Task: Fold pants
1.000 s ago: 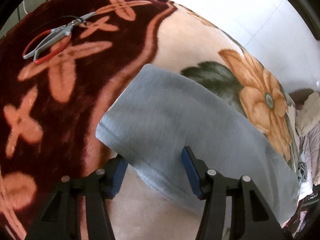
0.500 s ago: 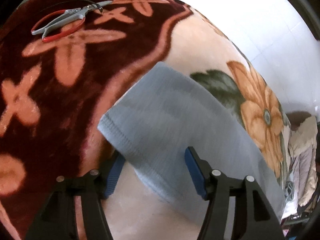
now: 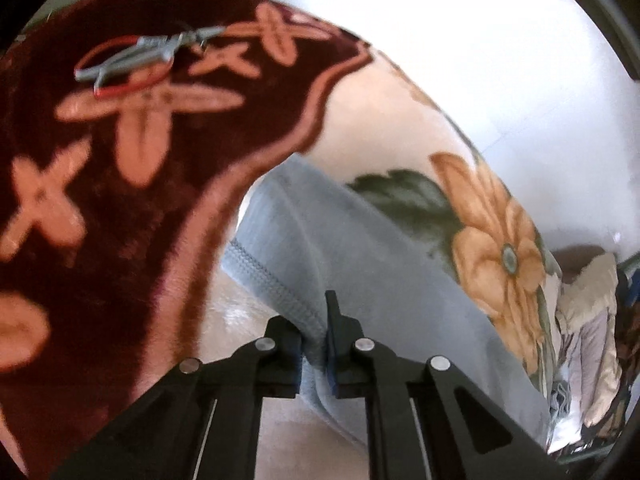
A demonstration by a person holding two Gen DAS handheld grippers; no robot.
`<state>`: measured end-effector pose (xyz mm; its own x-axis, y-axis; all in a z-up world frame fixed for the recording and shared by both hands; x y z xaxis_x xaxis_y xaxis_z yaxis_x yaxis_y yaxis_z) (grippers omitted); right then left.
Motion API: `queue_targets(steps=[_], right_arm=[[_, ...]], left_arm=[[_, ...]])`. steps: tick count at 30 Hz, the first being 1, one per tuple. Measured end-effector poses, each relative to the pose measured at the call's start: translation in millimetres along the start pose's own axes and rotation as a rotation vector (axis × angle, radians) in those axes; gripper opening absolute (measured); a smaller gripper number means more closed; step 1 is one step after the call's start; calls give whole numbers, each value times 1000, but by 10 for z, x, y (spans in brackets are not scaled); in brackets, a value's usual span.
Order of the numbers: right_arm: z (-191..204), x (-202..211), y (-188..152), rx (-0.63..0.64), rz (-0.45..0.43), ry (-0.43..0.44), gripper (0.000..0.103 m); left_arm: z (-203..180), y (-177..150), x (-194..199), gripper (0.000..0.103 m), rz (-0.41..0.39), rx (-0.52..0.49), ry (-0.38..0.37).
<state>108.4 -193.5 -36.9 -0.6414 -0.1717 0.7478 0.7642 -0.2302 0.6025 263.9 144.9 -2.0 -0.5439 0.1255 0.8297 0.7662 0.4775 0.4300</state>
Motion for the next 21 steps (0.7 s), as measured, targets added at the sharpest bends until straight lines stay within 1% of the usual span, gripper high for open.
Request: queue_targets(steps=[5, 7, 11, 14, 17, 19, 21], right_arm=[[35, 341, 31, 10, -10, 22, 10], [27, 460, -28, 2, 8, 45, 10], [55, 595, -227, 38, 53, 49, 10], [74, 594, -421, 68, 108, 44, 10], [85, 510, -613, 91, 179, 29, 10], [82, 432, -713, 108, 224, 15, 10], [76, 337, -790, 128, 264, 7, 11]], left_arm=[[69, -119, 449, 8, -39, -53, -11], [150, -223, 636, 8, -52, -75, -6], [386, -495, 944, 8, -65, -94, 8], [617, -737, 1060, 9, -57, -92, 41], [784, -933, 1035, 10, -26, -115, 87], [875, -1021, 1004, 16, -4, -129, 128], [929, -1058, 1036, 22, -15, -150, 181]])
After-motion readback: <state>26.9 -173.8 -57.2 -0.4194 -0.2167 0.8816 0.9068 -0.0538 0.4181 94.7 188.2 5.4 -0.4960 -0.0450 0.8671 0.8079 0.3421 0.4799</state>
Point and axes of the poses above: each gripper's, at about its wrist camera, not at the fingertips, and x roughly against the way its jaws point, z to its left, y to its top, the point moved 4 cm from there along -x, roughly the way its jaws point, and after that the axes turned 4 degrees about y, right-handed, at the moved point
